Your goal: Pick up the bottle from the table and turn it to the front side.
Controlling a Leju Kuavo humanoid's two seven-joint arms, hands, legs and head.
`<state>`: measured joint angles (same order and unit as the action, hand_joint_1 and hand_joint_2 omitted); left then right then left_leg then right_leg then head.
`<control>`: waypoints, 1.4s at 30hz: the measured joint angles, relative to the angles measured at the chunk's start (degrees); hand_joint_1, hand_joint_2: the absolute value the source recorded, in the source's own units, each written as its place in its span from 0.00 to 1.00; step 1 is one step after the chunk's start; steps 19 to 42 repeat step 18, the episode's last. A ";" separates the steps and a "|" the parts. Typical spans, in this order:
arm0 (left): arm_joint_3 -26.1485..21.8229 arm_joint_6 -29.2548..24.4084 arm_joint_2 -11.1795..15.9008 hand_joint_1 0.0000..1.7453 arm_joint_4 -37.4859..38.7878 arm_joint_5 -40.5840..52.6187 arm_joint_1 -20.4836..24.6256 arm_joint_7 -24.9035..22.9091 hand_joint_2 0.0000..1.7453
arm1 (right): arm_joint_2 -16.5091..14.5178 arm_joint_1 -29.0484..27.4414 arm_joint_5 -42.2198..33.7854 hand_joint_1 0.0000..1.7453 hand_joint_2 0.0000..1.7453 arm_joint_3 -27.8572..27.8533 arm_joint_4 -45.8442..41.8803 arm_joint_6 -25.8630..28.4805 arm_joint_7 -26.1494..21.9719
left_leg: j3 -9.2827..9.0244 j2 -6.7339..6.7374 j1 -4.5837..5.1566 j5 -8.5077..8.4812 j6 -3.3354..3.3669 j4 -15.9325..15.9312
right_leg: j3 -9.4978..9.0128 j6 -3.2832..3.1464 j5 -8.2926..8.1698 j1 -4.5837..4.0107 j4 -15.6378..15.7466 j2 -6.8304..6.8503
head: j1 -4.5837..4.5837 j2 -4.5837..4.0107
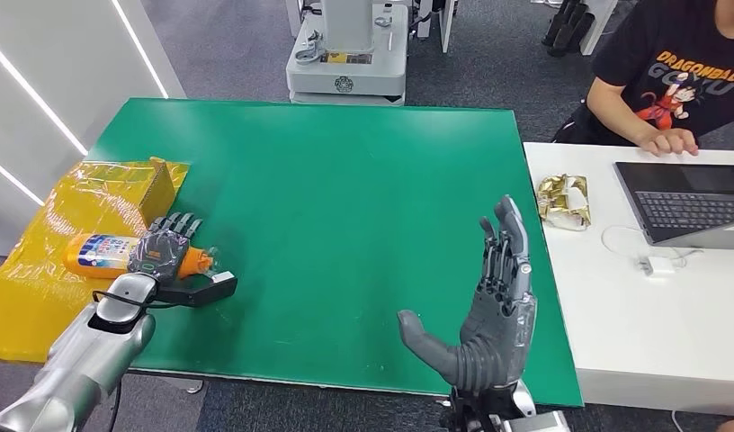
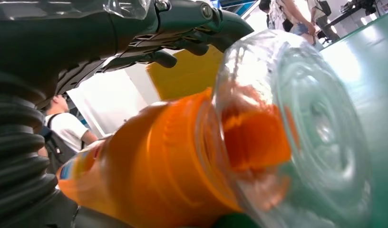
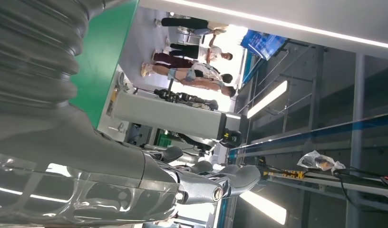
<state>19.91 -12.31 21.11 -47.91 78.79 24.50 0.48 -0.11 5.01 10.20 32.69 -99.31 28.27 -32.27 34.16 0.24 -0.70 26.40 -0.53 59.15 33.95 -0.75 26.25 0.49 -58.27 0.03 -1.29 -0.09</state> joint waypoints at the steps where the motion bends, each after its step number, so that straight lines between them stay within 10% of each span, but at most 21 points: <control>1: -0.59 0.20 0.52 0.00 -2.05 -0.01 -1.34 0.01 1.00 | -0.01 -0.09 -0.02 0.00 1.00 -0.09 -0.02 0.00 0.00 | 0.01 0.02 0.00 0.00 -0.01 0.00 | 0.03 0.00 0.00 0.00 0.00 -0.03 | -0.01 0.00; 9: -5.79 -1.41 4.59 0.00 -17.39 -1.55 -10.26 2.36 1.00 | 0.01 -0.13 -1.37 0.00 1.00 -0.32 -0.01 0.13 -0.22 | 0.13 0.04 -0.01 0.01 -0.02 0.00 | 0.13 -0.02 0.02 0.00 0.00 -0.03 | -0.01 0.00; 18: -10.99 -16.77 5.31 0.00 -36.96 -23.45 -20.53 23.55 1.00 | 0.11 0.08 -3.95 0.00 1.00 -0.32 0.02 -0.50 -0.96 | 0.21 -0.05 0.01 0.02 -0.01 0.01 | 0.22 0.01 0.05 0.00 0.07 0.08 | 0.00 0.00; 42: -10.99 -16.77 5.31 0.00 -36.96 -23.45 -20.53 23.55 1.00 | 0.11 0.08 -3.95 0.00 1.00 -0.32 0.02 -0.50 -0.96 | 0.21 -0.05 0.01 0.02 -0.01 0.01 | 0.22 0.01 0.05 0.00 0.07 0.08 | 0.00 0.00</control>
